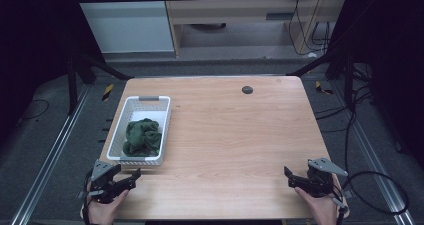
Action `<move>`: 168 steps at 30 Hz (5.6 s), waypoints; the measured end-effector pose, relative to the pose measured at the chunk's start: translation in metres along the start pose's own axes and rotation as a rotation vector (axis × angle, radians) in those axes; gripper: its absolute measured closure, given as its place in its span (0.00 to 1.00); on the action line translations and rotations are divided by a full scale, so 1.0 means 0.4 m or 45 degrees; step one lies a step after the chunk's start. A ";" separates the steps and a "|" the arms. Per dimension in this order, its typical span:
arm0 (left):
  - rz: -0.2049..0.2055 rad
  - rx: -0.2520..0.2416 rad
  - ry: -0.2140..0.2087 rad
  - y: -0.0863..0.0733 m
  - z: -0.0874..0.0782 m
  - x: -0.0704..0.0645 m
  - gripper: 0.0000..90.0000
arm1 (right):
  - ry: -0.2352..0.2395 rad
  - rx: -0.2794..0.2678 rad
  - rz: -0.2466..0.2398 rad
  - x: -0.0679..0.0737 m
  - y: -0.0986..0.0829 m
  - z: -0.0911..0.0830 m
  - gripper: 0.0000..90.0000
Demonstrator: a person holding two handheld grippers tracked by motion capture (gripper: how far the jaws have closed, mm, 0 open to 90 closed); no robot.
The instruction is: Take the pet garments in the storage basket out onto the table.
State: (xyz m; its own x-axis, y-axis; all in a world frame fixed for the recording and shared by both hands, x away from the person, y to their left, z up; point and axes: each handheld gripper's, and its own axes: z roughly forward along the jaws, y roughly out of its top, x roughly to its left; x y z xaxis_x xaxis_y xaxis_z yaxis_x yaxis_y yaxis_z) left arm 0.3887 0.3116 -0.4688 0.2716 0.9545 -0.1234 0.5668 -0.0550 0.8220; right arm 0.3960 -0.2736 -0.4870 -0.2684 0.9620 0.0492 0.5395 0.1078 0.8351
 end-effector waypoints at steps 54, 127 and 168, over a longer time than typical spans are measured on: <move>0.032 -0.251 -0.112 0.180 -0.101 0.026 0.23 | 0.034 0.016 -0.054 0.015 -0.004 0.014 0.14; 0.186 0.164 -0.039 0.356 0.119 0.016 0.18 | 0.066 0.028 -0.068 0.005 0.000 0.023 0.14; 0.234 0.418 -0.005 0.349 0.234 0.011 0.07 | 0.100 0.068 -0.072 0.006 -0.002 0.032 0.11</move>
State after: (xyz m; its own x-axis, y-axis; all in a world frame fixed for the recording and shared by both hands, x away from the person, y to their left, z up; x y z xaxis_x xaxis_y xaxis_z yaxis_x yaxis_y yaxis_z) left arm 0.5418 0.2808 -0.4065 0.3947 0.9188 0.0071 0.7271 -0.3171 0.6089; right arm 0.4052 -0.2680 -0.4945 -0.3605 0.9315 0.0472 0.5630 0.1769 0.8073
